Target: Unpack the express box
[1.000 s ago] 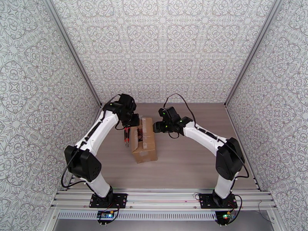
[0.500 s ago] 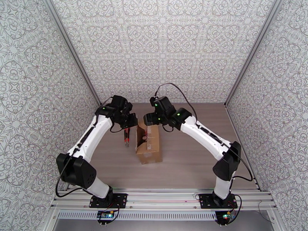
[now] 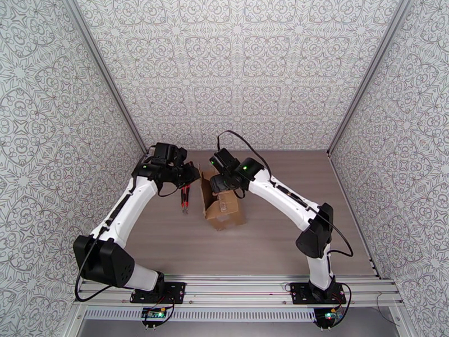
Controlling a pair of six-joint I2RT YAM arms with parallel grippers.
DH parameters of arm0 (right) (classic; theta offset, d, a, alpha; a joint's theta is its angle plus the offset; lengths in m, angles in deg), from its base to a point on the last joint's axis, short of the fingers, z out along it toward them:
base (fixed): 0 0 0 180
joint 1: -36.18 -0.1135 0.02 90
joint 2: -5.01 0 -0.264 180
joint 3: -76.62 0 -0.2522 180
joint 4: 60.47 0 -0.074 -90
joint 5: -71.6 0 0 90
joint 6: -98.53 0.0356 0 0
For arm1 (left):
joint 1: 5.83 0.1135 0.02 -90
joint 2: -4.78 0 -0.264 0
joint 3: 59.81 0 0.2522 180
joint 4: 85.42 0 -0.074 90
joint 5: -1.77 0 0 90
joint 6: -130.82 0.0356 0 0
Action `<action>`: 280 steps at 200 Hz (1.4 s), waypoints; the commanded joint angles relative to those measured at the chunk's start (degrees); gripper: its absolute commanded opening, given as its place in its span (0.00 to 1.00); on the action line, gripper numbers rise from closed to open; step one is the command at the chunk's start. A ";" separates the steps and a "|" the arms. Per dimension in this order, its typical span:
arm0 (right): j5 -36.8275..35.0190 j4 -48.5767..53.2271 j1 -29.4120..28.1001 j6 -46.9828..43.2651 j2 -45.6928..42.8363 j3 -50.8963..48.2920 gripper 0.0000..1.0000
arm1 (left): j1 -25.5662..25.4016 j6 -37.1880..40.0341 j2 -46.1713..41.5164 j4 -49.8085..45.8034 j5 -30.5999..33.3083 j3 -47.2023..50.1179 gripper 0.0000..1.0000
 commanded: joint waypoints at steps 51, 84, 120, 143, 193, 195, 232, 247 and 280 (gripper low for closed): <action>-8.62 1.54 -2.32 -2.90 2.62 1.89 0.80 | 1.49 -3.72 -1.34 4.56 -3.34 0.97 0.00; -14.63 1.99 -2.93 -3.28 4.39 1.29 0.81 | 2.13 -4.18 -0.86 4.72 -4.33 0.63 0.00; -17.23 1.60 -2.95 -4.64 5.27 1.76 0.80 | 2.37 -4.27 -0.55 4.83 -4.88 0.61 0.00; -18.75 1.86 -2.93 -5.43 5.00 3.06 0.78 | 2.66 -3.84 -0.37 4.42 -4.82 0.76 0.00; -20.31 1.69 -1.39 -6.97 2.65 4.31 0.73 | 2.99 -2.43 -0.02 3.52 -4.29 0.52 0.00; -20.22 1.69 -1.24 -6.95 2.59 4.33 0.73 | 3.00 -2.47 0.04 3.44 -4.27 0.52 0.00; -10.58 0.60 -0.29 -7.58 2.26 5.77 0.74 | 3.27 -3.28 0.55 3.93 -4.23 0.44 0.00; -3.50 -0.47 -0.46 -7.22 2.95 6.29 0.79 | 3.27 -3.98 0.76 4.62 -4.67 0.53 0.00; -0.61 0.16 -1.47 -6.81 4.91 8.40 0.86 | 3.23 -4.43 1.12 5.14 -5.34 0.63 0.00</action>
